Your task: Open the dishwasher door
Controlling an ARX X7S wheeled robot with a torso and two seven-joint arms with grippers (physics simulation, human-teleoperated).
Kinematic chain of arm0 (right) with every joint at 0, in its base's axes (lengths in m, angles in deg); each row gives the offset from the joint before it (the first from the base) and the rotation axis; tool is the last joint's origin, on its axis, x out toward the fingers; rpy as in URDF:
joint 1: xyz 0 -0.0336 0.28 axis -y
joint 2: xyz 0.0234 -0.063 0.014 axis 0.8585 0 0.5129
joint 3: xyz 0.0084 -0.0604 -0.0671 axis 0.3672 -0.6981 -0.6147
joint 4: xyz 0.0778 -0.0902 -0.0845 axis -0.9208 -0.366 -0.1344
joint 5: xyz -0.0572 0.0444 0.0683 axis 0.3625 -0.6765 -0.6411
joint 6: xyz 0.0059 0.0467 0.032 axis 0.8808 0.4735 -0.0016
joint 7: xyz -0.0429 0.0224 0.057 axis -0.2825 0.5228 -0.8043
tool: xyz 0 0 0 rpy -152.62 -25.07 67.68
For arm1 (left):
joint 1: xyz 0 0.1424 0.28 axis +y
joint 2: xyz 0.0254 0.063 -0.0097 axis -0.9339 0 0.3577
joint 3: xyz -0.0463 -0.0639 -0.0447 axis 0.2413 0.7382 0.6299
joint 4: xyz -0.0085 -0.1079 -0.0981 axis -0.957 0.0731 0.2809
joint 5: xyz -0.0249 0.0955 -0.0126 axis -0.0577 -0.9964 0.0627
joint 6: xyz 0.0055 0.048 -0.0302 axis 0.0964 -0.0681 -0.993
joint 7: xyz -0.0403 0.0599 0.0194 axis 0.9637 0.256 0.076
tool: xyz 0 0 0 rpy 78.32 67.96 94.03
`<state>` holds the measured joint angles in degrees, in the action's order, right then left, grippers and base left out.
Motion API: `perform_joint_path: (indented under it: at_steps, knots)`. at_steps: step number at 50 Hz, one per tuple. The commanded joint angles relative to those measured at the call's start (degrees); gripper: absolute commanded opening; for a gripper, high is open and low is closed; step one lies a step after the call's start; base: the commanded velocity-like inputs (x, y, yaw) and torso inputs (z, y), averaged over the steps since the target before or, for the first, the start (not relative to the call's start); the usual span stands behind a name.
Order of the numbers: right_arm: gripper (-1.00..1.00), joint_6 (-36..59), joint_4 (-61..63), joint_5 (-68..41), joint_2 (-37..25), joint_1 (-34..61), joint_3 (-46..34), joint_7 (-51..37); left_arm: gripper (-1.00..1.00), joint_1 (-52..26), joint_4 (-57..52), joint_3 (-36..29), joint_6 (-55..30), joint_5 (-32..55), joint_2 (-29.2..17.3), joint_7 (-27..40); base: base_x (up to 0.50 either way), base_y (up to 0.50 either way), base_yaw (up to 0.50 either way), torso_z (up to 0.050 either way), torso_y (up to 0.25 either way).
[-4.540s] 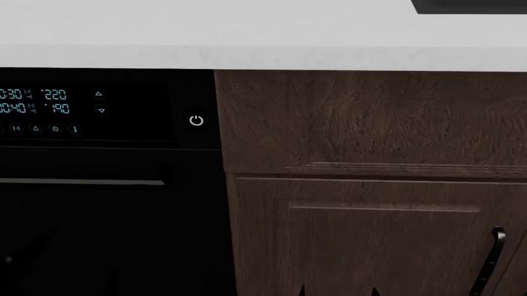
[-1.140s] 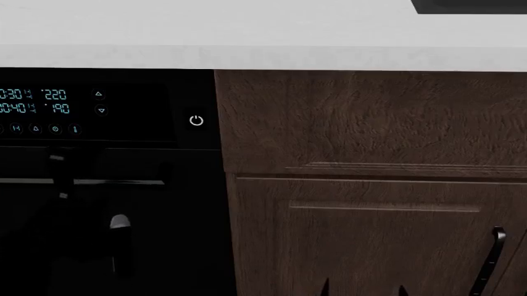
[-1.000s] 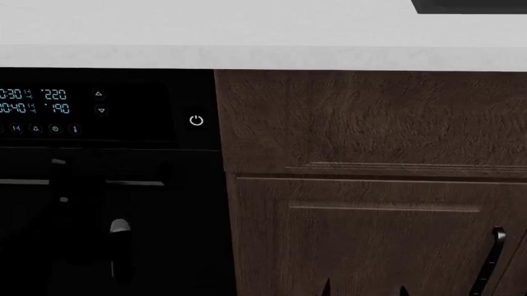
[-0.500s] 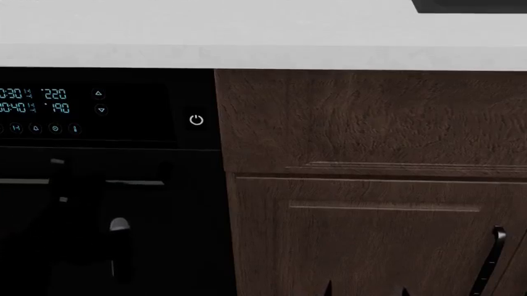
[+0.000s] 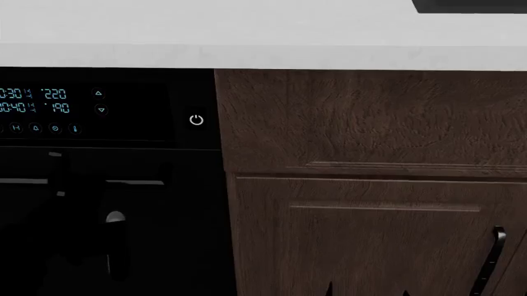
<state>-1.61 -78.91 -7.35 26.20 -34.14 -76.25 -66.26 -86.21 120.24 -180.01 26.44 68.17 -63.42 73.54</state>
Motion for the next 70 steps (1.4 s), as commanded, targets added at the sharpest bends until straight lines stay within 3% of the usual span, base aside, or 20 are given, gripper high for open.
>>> perform_joint_path:
  at_steps: [1, 21, 34, 50, 70]
  knots:
    - [1.0, -0.31, -0.04, -0.16, -0.1, -0.06, -0.11, -0.09, -1.0, 0.6, -0.04, -4.29, 2.38, -0.38, 0.61, -3.06, 0.0, 0.0, 0.0, 0.0, 0.0]
    - [1.0, -1.14, -1.8, -0.37, 0.24, 1.02, -0.83, 0.54, -1.0, 1.24, -1.0, -6.58, 7.35, -2.47, -1.58, -2.37, 0.0, 0.0, 0.0, 0.0, 0.0]
    - [1.0, -1.39, -1.76, -0.4, 0.23, 0.84, -1.13, 0.34, -1.0, -1.05, -28.08, -6.97, -5.79, -1.42, -13.22, -8.91, 0.0, 0.0, 0.0, 0.0, 0.0]
    - [1.0, -1.71, -1.27, -0.53, -0.01, 0.48, -1.34, 0.08, -1.0, -2.97, -49.78, -8.75, -15.25, -1.2, -22.68, -14.58, 0.0, 0.0, 0.0, 0.0, 0.0]
    - [1.0, -2.04, -1.15, -0.71, -0.15, 0.55, -1.62, -0.13, -1.0, -4.4, -62.9, -9.47, -21.06, 1.01, -29.26, -19.88, 0.0, 0.0, 0.0, 0.0, 0.0]
